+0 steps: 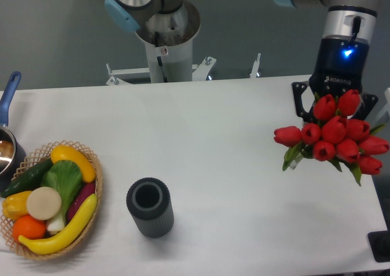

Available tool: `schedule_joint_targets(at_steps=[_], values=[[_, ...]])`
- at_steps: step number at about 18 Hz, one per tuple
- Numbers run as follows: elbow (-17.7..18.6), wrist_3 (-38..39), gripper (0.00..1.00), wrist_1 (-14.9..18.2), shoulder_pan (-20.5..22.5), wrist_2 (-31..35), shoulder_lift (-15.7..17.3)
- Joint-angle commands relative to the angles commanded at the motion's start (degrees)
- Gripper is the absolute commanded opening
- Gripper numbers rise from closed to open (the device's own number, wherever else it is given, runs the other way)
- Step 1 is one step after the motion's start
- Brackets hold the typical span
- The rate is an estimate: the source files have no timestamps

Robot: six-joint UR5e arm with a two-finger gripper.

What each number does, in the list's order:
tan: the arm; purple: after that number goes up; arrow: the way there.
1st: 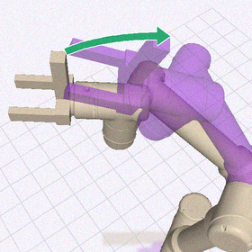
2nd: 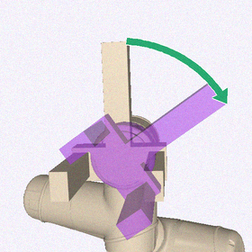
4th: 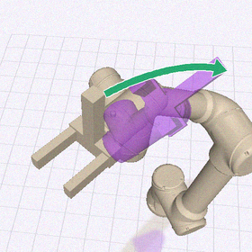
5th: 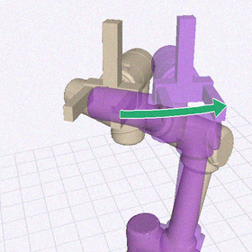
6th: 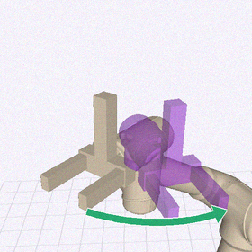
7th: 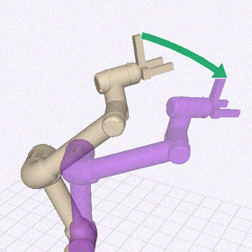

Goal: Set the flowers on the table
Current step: 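Hold the red tulip bunch in the gripper and lift it slightly, then lower the held red tulips down onto the table surface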

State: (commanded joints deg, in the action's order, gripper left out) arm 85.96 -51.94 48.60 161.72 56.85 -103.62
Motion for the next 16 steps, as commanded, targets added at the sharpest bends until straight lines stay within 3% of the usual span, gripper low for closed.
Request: schedule_joint_targets(at_steps=[5,16], values=[[1.58,-2.8,0.47,0.17,-3.52,10.02,-0.35],[1.93,-13.98,0.47,8.78,-8.17,30.76,-5.0]])
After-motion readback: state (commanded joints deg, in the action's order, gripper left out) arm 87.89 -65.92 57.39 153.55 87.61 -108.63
